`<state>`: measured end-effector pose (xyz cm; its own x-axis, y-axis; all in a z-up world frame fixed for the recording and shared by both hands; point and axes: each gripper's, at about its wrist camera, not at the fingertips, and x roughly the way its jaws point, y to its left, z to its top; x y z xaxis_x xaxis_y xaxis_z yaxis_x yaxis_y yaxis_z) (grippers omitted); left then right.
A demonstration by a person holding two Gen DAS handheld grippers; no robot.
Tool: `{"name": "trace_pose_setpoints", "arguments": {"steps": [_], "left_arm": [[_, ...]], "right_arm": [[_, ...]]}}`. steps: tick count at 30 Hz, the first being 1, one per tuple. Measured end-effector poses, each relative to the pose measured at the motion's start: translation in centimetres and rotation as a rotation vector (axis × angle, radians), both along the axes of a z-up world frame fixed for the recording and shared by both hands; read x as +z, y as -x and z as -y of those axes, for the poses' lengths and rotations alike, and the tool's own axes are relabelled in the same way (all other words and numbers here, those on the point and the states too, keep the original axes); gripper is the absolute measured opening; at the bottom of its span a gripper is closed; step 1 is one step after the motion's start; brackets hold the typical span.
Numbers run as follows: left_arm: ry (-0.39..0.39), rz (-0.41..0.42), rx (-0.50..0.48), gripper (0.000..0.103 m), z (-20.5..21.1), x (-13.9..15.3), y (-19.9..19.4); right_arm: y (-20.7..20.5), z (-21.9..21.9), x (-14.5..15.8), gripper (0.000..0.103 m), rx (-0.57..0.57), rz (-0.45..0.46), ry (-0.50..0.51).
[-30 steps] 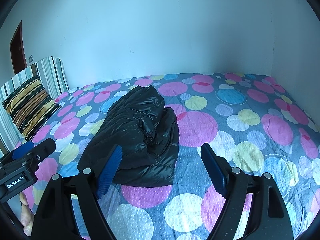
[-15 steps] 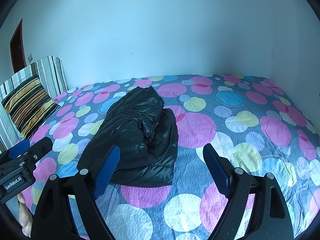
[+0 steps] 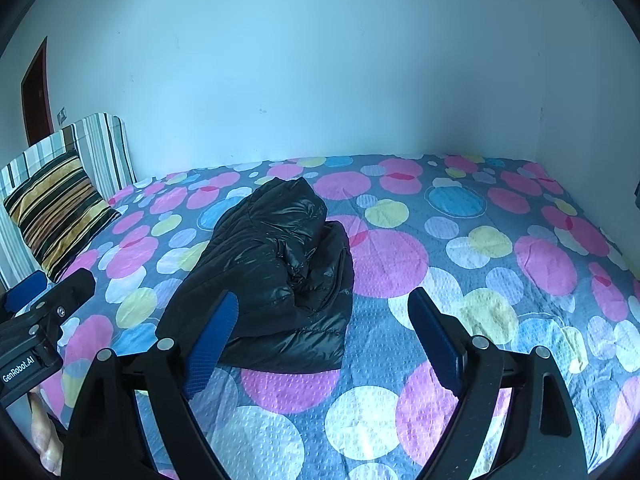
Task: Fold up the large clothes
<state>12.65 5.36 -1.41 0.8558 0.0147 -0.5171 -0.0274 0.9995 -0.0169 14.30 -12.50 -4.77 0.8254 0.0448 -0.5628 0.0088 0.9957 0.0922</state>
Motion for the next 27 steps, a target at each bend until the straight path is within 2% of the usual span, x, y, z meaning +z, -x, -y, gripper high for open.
{"name": "trace_pose_setpoints", "arguments": {"steps": [27], "left_arm": [[-0.014,0.013,0.026,0.101,-0.51,-0.23,-0.56]], "right_arm": [[-0.15,0.06,-0.64,0.086,0.018,-0.012,-0.005]]}}
